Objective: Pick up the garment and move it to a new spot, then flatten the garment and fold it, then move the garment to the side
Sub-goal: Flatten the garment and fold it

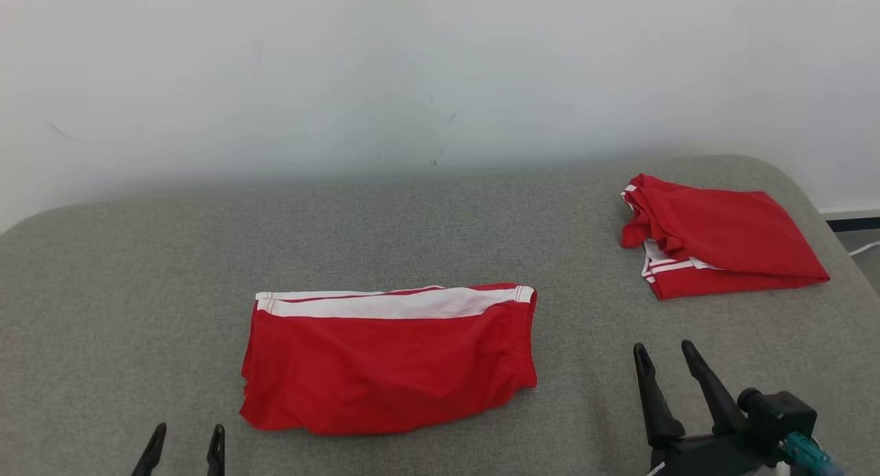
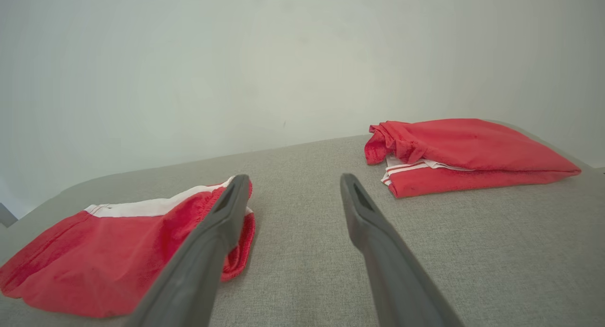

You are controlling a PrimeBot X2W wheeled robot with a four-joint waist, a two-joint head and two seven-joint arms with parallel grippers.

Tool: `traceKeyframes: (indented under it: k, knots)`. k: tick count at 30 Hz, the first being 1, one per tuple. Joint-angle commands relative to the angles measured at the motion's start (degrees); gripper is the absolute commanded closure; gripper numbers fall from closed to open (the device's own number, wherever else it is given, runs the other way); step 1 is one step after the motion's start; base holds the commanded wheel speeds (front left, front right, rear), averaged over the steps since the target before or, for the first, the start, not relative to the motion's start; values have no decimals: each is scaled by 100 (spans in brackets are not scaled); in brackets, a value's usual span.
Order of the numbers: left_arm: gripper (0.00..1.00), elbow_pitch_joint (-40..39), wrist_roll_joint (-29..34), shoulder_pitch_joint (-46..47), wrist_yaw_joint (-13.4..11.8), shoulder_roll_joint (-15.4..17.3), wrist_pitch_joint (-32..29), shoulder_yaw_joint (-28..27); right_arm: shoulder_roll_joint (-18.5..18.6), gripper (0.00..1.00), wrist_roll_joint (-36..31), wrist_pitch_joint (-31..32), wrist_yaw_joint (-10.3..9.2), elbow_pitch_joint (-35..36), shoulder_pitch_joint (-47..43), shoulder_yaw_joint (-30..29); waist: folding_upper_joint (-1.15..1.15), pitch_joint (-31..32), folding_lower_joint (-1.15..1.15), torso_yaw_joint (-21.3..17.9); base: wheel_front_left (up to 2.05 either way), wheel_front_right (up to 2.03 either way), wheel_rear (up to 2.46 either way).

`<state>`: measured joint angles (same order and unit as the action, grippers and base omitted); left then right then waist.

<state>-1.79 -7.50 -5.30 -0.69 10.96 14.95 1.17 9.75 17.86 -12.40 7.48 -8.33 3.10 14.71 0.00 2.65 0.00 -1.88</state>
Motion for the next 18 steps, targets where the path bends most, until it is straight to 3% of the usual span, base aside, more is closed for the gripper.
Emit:
traceKeyframes:
  k: [1,6,18]
  knots:
    - [0,27,46,-45,-6,-17,37,-19,76,0,-35,27,2,-19,113,36,0,0,0,7,0,0,0]
    - [0,76,78,54,50,-77,37,3,118,0,-80,178,2,-179,408,131,0,-18,0,81,0,0,0]
    - [0,213,180,270,222,-236,37,110,-218,0,53,354,2,-1806,1710,535,0,-212,0,510,0,0,0]
